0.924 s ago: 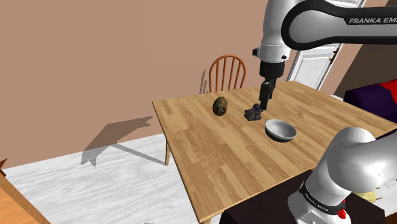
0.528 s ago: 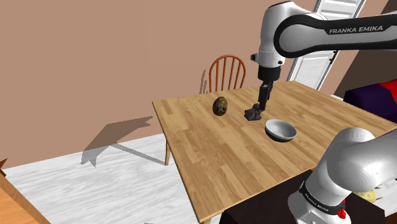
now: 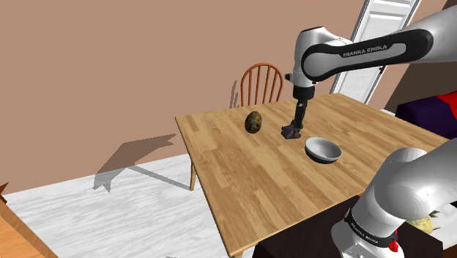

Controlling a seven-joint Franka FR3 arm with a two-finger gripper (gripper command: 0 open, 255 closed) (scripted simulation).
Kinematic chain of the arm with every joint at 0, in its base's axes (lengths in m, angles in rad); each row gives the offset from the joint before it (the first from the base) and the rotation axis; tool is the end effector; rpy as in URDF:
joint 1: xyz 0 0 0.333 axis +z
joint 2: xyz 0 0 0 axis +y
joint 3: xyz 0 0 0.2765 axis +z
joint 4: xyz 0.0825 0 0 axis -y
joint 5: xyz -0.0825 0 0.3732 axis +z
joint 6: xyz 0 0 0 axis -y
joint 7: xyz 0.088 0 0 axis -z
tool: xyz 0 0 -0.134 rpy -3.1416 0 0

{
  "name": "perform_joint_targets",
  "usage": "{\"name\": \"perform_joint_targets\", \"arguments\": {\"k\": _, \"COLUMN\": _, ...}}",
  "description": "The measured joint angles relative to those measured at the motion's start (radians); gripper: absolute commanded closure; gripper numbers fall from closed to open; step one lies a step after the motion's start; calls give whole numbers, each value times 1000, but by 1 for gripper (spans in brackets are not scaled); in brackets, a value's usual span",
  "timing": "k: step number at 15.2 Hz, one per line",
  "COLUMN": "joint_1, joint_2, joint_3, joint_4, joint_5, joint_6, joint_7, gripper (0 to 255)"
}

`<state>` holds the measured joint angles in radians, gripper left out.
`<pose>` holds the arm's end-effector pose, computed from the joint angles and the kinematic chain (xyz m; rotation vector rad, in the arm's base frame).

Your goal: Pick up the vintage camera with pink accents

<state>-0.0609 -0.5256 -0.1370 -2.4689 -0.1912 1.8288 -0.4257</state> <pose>0.3727 -0.0938 0.4101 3.0234 0.4723 -0.2215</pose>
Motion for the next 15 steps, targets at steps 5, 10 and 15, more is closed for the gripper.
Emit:
{"name": "perform_joint_targets", "arguments": {"k": 5, "joint_1": -24, "joint_2": 139, "joint_3": -77, "joint_4": 32, "joint_5": -43, "joint_6": 117, "joint_7": -109, "gripper": 0}}
{"name": "perform_joint_targets", "arguments": {"k": 10, "joint_1": -44, "joint_2": 312, "joint_3": -147, "joint_4": 99, "joint_5": -55, "joint_6": 236, "joint_7": -223, "gripper": 0}}
{"name": "perform_joint_targets", "arguments": {"k": 15, "joint_1": -62, "joint_2": 493, "joint_3": -194, "joint_4": 203, "joint_5": -29, "joint_6": 323, "joint_7": -339, "gripper": 0}}
